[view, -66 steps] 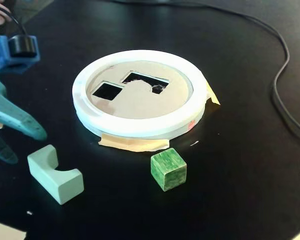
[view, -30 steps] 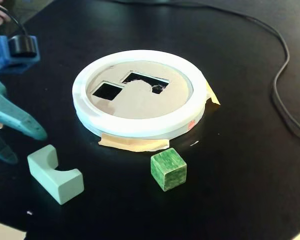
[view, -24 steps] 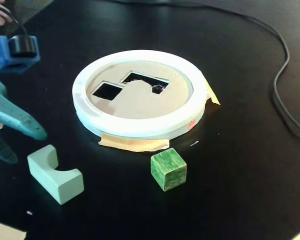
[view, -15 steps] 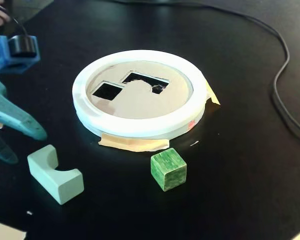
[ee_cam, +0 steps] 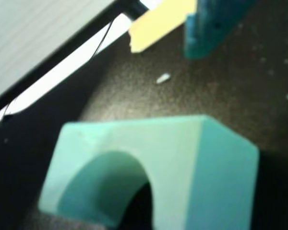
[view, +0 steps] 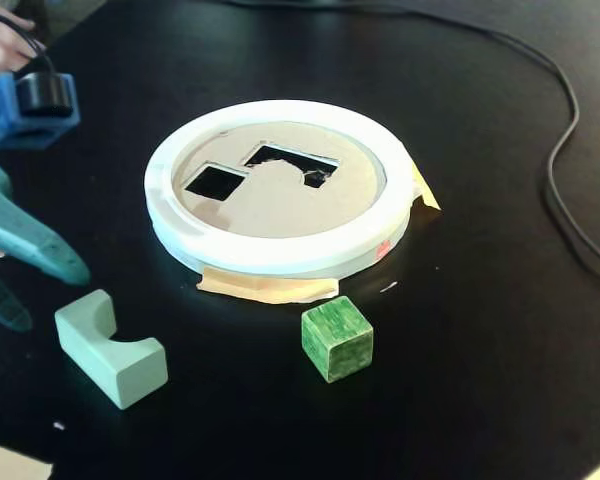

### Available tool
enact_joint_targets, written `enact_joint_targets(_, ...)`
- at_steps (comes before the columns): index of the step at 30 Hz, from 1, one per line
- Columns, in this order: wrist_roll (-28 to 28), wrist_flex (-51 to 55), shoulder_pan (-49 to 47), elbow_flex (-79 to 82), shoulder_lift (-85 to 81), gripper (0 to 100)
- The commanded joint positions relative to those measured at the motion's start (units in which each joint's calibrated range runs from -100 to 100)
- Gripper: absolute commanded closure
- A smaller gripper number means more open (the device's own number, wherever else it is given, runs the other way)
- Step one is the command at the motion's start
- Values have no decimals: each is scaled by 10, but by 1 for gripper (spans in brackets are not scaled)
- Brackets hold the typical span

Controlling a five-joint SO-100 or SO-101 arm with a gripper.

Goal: Pick up the U shape block and drop it in corresponding U shaped hole

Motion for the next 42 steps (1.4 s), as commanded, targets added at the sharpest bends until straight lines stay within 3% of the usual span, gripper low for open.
enact_joint_targets(1, 0, -11, 7, 0, -5, 0)
enact_joint_targets(22, 2, -22, -14, -74, -5, 0)
enact_joint_targets(38, 166, -81, -55, -166, -2, 0)
enact_joint_targets(42, 177, -81, -64, -154, 19, 0)
